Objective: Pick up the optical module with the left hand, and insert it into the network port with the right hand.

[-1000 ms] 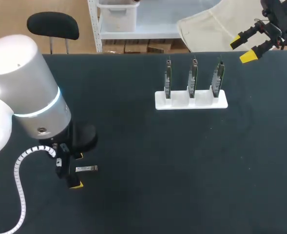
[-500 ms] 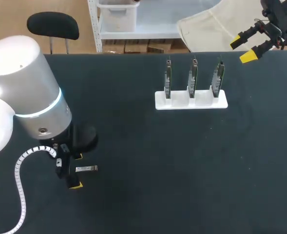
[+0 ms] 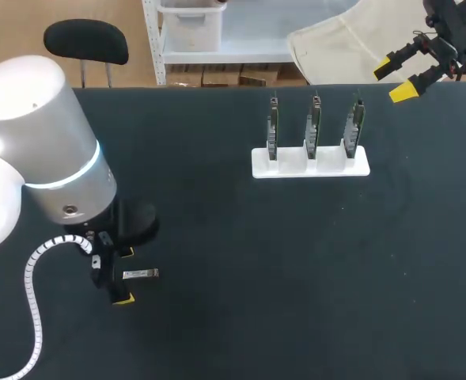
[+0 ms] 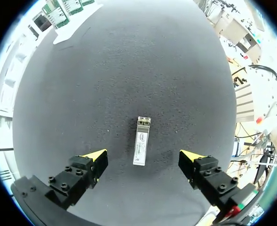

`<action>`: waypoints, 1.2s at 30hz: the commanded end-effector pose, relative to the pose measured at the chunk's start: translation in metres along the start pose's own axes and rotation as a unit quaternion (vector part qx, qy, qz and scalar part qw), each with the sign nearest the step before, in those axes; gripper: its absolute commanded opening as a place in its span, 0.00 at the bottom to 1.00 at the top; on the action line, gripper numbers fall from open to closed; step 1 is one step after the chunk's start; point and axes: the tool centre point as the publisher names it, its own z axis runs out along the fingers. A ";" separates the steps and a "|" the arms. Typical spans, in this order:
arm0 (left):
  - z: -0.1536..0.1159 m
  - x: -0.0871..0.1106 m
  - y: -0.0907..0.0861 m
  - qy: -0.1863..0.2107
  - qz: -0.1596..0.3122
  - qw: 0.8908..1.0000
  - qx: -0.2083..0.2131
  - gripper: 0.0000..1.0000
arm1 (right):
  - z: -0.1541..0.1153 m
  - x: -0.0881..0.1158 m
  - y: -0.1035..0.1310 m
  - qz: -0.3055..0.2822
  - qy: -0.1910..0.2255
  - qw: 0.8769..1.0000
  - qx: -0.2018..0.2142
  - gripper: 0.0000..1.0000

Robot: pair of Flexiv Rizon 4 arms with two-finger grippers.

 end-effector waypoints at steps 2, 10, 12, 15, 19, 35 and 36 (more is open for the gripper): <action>0.000 -0.001 0.002 0.001 -0.001 1.000 0.005 1.00 | 0.000 0.000 0.001 0.000 0.000 1.000 0.001 1.00; -0.001 -0.004 0.004 0.000 0.005 1.000 0.004 1.00 | 0.000 0.000 0.001 0.000 0.000 1.000 0.001 1.00; 0.000 -0.006 0.003 -0.001 0.005 1.000 0.004 1.00 | 0.000 0.000 0.001 0.000 0.000 1.000 0.001 1.00; 0.001 -0.007 0.002 -0.003 0.005 1.000 0.006 1.00 | 0.000 0.000 0.001 0.000 0.000 1.000 0.001 1.00; 0.001 -0.008 0.002 -0.004 0.003 1.000 0.006 1.00 | 0.000 0.000 0.001 0.000 0.000 1.000 0.001 1.00; 0.003 -0.006 -0.002 0.000 0.001 1.000 0.012 1.00 | 0.000 0.000 0.001 0.000 0.000 1.000 0.001 1.00; 0.003 -0.006 -0.002 0.001 0.000 1.000 0.012 1.00 | 0.000 0.000 0.001 0.000 0.000 1.000 0.001 1.00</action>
